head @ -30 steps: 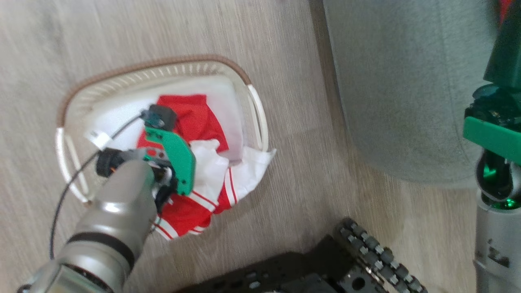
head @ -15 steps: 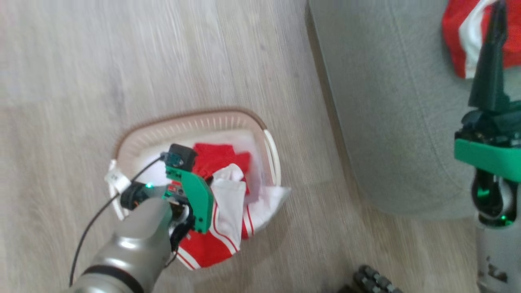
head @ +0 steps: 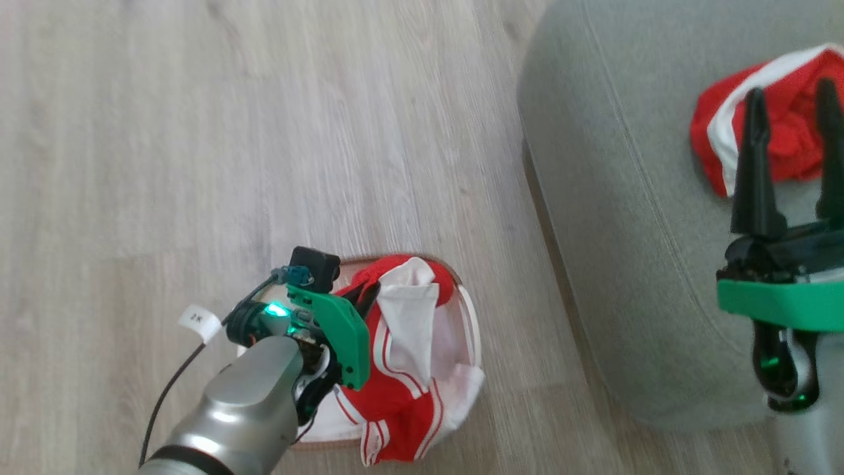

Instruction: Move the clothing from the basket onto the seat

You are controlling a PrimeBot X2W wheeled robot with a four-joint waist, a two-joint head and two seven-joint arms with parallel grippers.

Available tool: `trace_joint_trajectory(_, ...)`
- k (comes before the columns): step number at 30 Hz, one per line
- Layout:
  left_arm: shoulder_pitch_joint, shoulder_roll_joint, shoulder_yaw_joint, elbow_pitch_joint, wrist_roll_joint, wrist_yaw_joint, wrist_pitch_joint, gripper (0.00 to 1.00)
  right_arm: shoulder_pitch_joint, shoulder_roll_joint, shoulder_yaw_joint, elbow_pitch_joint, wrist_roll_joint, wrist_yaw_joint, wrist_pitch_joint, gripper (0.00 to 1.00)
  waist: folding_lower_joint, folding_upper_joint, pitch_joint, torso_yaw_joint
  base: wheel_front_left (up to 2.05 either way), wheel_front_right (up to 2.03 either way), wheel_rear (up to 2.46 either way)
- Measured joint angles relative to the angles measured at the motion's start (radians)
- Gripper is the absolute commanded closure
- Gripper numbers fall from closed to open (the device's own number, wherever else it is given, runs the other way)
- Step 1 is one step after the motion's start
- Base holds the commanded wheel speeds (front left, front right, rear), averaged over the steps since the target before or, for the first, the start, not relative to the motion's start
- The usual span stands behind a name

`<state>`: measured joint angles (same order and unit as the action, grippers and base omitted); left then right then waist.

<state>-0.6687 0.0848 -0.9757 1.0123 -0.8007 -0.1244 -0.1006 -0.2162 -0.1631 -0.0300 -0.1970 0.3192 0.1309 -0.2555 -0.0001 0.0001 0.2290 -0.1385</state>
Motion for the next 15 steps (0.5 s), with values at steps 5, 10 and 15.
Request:
trace_joint_trajectory(5,0.016,0.006,0.007,-0.064,-0.014,0.000,-0.068,1.00,0.050,-0.008,0.007,0.014,0.009,0.000,0.000,0.00,0.0000,0.0000,-0.089,0.036,0.00,0.00,0.00)
trace_joint_trajectory(10,0.015,0.017,0.018,-0.170,-0.016,0.009,-0.096,1.00,0.093,-0.010,0.009,0.024,0.045,0.000,0.000,0.00,0.0000,0.0000,-0.144,0.068,0.00,0.00,0.00)
trace_joint_trajectory(15,0.013,0.055,0.024,-0.307,-0.015,0.054,-0.100,1.00,0.126,-0.025,0.011,0.027,0.050,0.000,0.002,0.00,0.0000,0.0000,-0.189,0.096,0.00,0.00,0.00)
